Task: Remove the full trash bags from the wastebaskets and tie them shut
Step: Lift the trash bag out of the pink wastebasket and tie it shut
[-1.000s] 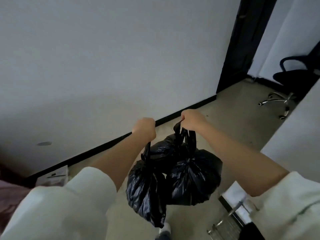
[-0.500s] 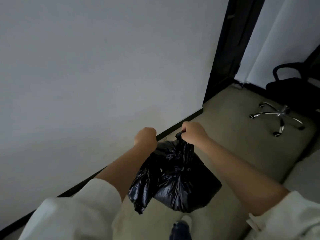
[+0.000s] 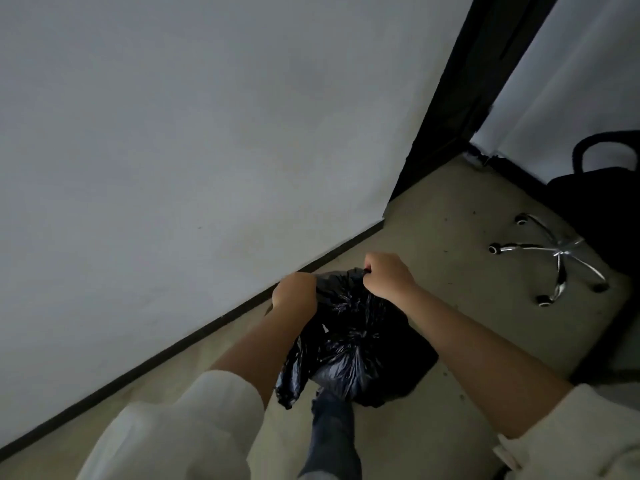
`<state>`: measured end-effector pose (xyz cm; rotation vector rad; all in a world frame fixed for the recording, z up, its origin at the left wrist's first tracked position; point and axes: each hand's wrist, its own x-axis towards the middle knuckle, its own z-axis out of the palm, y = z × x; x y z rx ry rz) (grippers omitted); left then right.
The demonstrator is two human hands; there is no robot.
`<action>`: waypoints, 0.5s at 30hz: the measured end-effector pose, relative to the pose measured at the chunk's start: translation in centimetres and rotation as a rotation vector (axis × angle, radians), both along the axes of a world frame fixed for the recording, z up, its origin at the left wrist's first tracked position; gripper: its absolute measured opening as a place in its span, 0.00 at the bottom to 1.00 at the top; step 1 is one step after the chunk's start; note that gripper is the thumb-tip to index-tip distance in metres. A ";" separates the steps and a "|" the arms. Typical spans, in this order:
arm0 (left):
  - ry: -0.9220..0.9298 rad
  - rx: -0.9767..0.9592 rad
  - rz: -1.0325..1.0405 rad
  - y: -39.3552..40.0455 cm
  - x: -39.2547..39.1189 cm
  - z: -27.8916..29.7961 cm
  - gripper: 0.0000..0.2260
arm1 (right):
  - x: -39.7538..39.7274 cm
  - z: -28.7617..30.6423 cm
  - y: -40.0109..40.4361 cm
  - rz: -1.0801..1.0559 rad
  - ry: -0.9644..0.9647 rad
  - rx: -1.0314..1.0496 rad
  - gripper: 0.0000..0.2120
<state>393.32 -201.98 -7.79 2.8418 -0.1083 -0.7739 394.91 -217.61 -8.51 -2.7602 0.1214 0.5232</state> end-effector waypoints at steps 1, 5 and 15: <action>0.023 -0.016 0.013 -1.1 2.1 -1.3 0.13 | 2.1 -1.2 -1.2 0.000 0.038 -0.007 0.11; 0.137 -0.066 0.071 -5.3 8.7 -5.7 0.11 | 9.3 -5.1 -6.0 0.002 0.140 -0.070 0.07; 0.257 -0.041 0.330 -15.3 19.4 -17.0 0.11 | 23.8 -18.6 -16.8 0.111 0.372 -0.146 0.08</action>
